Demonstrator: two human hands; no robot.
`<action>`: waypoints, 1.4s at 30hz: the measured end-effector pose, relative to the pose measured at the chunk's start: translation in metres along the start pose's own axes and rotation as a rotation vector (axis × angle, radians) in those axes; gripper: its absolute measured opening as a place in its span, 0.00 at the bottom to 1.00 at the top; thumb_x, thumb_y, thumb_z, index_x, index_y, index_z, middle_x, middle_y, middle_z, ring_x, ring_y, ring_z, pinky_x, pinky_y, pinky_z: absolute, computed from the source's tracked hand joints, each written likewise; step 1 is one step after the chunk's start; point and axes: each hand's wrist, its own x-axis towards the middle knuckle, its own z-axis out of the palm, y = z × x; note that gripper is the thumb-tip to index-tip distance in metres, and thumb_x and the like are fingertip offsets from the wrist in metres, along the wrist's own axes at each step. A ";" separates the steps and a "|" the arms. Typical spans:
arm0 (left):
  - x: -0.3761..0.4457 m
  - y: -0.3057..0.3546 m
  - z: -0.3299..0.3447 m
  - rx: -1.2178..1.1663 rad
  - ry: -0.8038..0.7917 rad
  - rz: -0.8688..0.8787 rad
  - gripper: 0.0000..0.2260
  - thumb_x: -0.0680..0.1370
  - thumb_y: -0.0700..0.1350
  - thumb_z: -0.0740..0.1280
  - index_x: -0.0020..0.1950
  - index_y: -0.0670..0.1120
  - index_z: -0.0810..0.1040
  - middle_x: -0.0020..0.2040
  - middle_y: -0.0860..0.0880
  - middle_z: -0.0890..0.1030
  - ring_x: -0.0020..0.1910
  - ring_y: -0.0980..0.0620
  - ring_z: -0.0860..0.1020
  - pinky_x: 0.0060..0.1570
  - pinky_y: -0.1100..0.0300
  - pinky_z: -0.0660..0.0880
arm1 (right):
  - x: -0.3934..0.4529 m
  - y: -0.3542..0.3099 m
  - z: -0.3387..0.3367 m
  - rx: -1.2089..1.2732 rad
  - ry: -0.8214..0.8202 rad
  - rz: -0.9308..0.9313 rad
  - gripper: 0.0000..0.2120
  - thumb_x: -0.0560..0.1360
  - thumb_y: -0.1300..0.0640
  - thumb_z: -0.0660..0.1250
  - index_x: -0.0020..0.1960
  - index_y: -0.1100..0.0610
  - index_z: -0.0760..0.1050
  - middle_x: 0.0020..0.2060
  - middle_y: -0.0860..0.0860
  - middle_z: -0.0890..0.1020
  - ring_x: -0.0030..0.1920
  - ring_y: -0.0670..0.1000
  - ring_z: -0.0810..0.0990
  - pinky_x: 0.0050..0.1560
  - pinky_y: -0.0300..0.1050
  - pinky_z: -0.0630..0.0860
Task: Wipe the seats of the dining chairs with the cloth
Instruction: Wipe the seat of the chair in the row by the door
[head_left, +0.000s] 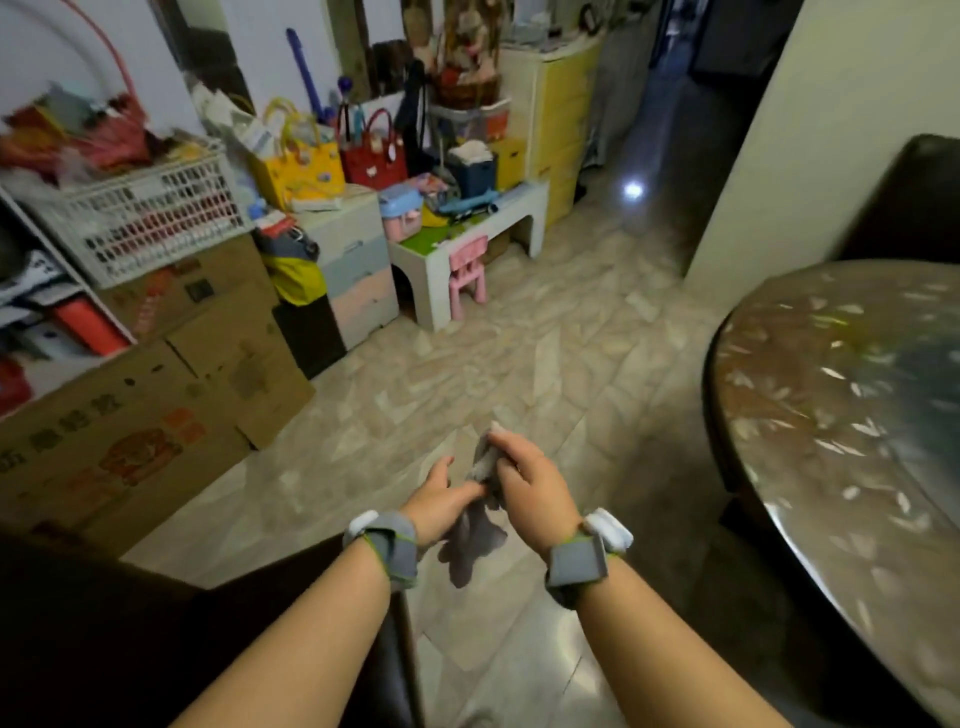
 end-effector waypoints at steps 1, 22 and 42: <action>0.016 0.011 0.008 -0.069 -0.021 -0.009 0.55 0.54 0.62 0.70 0.77 0.54 0.51 0.69 0.42 0.71 0.60 0.43 0.77 0.61 0.47 0.74 | 0.013 0.000 -0.011 0.004 0.025 0.014 0.18 0.77 0.67 0.58 0.66 0.61 0.74 0.62 0.55 0.77 0.63 0.55 0.75 0.69 0.50 0.67; 0.400 0.329 0.083 -0.090 -0.244 0.538 0.16 0.75 0.24 0.60 0.48 0.45 0.69 0.43 0.49 0.74 0.38 0.65 0.75 0.44 0.71 0.72 | 0.435 0.042 -0.225 0.109 0.216 0.156 0.16 0.78 0.59 0.65 0.65 0.57 0.70 0.40 0.60 0.80 0.36 0.56 0.81 0.36 0.47 0.80; 0.836 0.660 0.297 0.851 -0.489 0.796 0.21 0.63 0.68 0.62 0.32 0.49 0.73 0.38 0.53 0.76 0.42 0.54 0.74 0.45 0.60 0.66 | 0.817 0.146 -0.603 0.140 0.742 0.134 0.13 0.75 0.65 0.65 0.37 0.54 0.64 0.28 0.48 0.67 0.29 0.45 0.65 0.32 0.41 0.64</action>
